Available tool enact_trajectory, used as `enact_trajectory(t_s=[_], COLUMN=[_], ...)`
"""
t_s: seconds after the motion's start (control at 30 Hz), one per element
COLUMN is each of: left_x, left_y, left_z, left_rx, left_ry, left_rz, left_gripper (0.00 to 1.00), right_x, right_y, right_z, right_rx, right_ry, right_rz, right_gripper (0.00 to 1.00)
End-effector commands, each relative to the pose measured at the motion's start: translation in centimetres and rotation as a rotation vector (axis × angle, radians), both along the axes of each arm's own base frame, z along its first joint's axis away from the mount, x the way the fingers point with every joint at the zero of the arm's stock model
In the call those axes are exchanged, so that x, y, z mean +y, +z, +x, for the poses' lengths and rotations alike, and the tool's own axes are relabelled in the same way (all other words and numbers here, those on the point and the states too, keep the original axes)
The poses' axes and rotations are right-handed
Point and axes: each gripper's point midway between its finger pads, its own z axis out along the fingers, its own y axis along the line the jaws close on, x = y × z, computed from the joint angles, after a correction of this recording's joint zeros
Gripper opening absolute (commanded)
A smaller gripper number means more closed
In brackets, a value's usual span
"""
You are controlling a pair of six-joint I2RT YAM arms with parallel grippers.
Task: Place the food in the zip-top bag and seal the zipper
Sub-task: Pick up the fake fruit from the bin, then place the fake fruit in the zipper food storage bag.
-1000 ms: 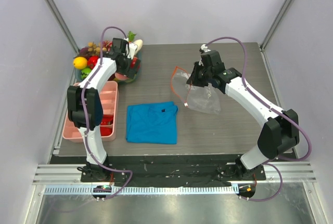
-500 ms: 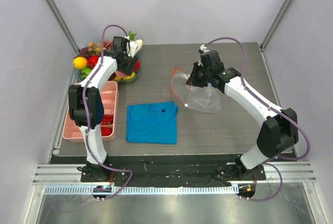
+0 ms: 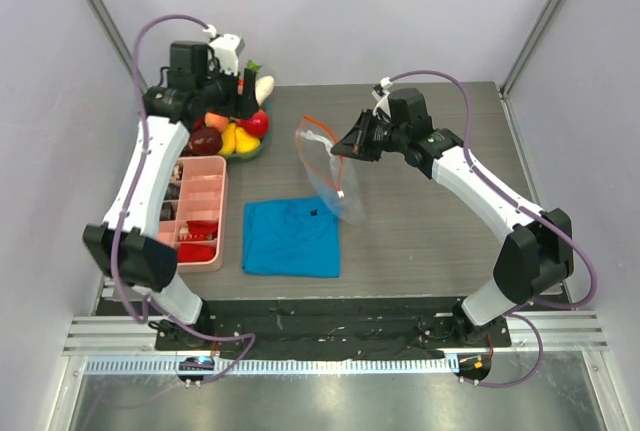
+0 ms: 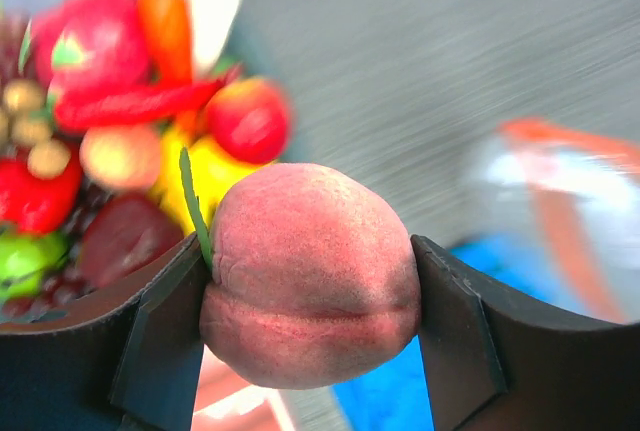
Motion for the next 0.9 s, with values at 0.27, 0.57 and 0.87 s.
enact_trajectory(t_s=[0.27, 0.57, 0.87], left_x=[-6.5, -14.2, -17.6], left_y=[12.7, 10.3, 3.2], left_z=[-6.3, -10.1, -12.2], left_rx=[-0.162, -0.067, 0.138], left_ry=[-0.201, -0.410, -0.457], left_rz=[-0.395, -0.443, -0.412], left_gripper=[0.54, 0.58, 0.59], right_x=[2.9, 1.7, 0.7], right_y=[4.9, 1.5, 1.7], right_z=[-1.9, -1.9, -1.4], right_rx=[0.074, 0.094, 0.054], right_ry=[0.066, -0.031, -0.059], right_rz=[0.323, 0.218, 0.174], right_gripper=[0.01, 0.01, 0.01])
